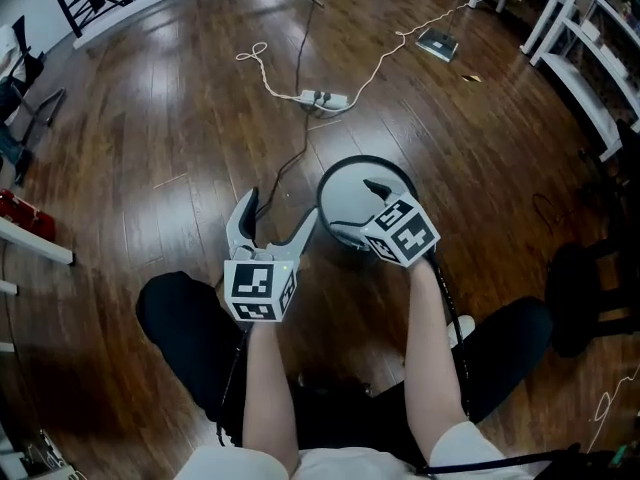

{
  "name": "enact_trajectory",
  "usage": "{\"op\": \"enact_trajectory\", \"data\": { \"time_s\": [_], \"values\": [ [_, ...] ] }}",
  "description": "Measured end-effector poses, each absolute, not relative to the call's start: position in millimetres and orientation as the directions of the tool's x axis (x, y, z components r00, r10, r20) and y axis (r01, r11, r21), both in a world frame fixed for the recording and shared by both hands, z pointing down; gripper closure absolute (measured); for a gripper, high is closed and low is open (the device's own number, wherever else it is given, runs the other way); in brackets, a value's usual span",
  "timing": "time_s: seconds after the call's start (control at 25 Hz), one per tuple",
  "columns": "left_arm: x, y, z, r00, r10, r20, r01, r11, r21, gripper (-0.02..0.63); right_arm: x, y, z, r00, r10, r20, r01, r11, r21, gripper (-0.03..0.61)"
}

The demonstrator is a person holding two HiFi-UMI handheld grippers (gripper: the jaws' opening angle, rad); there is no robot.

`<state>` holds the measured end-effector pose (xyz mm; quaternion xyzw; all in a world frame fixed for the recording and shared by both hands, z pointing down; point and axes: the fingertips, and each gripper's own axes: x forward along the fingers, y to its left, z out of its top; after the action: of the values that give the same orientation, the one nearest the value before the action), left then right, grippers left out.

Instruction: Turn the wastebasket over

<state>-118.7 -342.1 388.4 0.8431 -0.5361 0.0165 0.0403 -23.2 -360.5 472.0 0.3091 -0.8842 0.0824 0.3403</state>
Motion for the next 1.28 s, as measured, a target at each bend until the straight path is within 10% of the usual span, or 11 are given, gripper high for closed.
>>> {"op": "enact_trajectory", "data": {
  "time_s": [0.44, 0.64, 1.28],
  "values": [
    [-158.8, -356.9, 411.5, 0.321, -0.940, 0.118, -0.946, -0.314, 0.078, 0.169, -67.1, -357.9, 564.2, -0.476, -0.339, 0.811, -0.520, 0.853, 0.051, 0.223],
    [-163.3, -355.0, 411.5, 0.309, -0.943, 0.122, -0.950, -0.301, 0.084, 0.173, -71.5, -358.5, 579.9, -0.386, -0.414, 0.824, -0.523, 0.834, 0.174, 0.394],
    [-163.1, -349.4, 411.9, 0.318, -0.942, 0.111, -0.945, -0.306, 0.110, 0.176, -41.4, -355.5, 551.9, -0.446, -0.496, 0.745, -0.651, 0.751, 0.110, 0.528]
  ]
}}
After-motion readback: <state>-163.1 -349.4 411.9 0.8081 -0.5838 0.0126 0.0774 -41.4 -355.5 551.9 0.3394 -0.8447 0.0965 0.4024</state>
